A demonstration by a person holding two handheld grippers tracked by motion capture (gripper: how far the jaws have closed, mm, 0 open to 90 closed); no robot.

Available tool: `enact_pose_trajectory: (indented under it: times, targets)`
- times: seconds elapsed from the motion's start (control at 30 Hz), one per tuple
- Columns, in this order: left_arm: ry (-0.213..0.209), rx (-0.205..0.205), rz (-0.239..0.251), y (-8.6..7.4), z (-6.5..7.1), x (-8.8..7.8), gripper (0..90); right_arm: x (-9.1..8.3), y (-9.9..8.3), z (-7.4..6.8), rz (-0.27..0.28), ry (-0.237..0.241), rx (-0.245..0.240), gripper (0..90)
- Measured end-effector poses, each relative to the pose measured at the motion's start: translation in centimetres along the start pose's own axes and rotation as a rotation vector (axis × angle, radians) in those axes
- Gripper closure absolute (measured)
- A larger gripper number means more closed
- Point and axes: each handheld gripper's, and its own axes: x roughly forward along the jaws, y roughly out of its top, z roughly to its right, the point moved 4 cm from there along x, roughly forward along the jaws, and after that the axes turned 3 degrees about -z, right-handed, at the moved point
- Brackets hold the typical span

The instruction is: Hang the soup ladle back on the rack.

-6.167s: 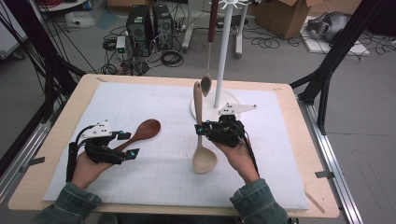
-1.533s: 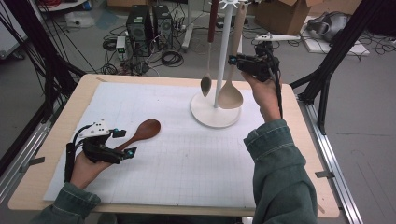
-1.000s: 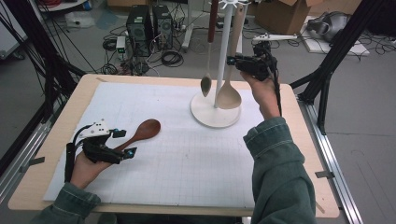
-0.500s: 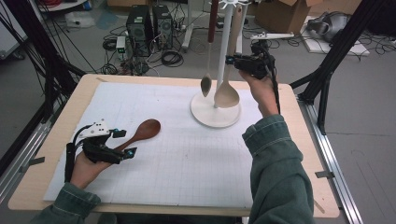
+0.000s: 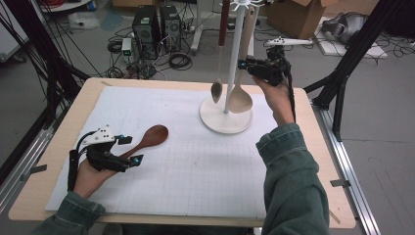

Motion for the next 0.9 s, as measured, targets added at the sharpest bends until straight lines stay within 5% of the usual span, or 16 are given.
enact_pose_trajectory:
  times: [0.23,0.37,0.53,0.73,0.9]
  targets:
    - [-0.002,0.003,-0.002,0.0,0.1,0.1,14.6,-1.0,-1.2,0.0,0.031,0.04,0.006,68.9]
    - [-0.003,0.005,-0.003,0.0,0.1,0.1,14.6,-1.4,-1.6,-0.5,0.026,0.118,-0.005,68.9]
    - [-0.005,0.004,-0.004,0.0,0.1,0.1,14.5,-1.7,-1.9,-1.7,0.029,0.217,-0.034,73.7]
    - [-0.002,0.004,0.0,0.0,0.0,0.0,14.5,-1.9,-2.2,-2.3,0.01,0.277,-0.061,87.8]
    - [-0.005,0.002,0.001,0.0,-0.1,-0.1,14.5,-2.5,-1.9,-2.4,0.022,0.302,-0.068,89.6]
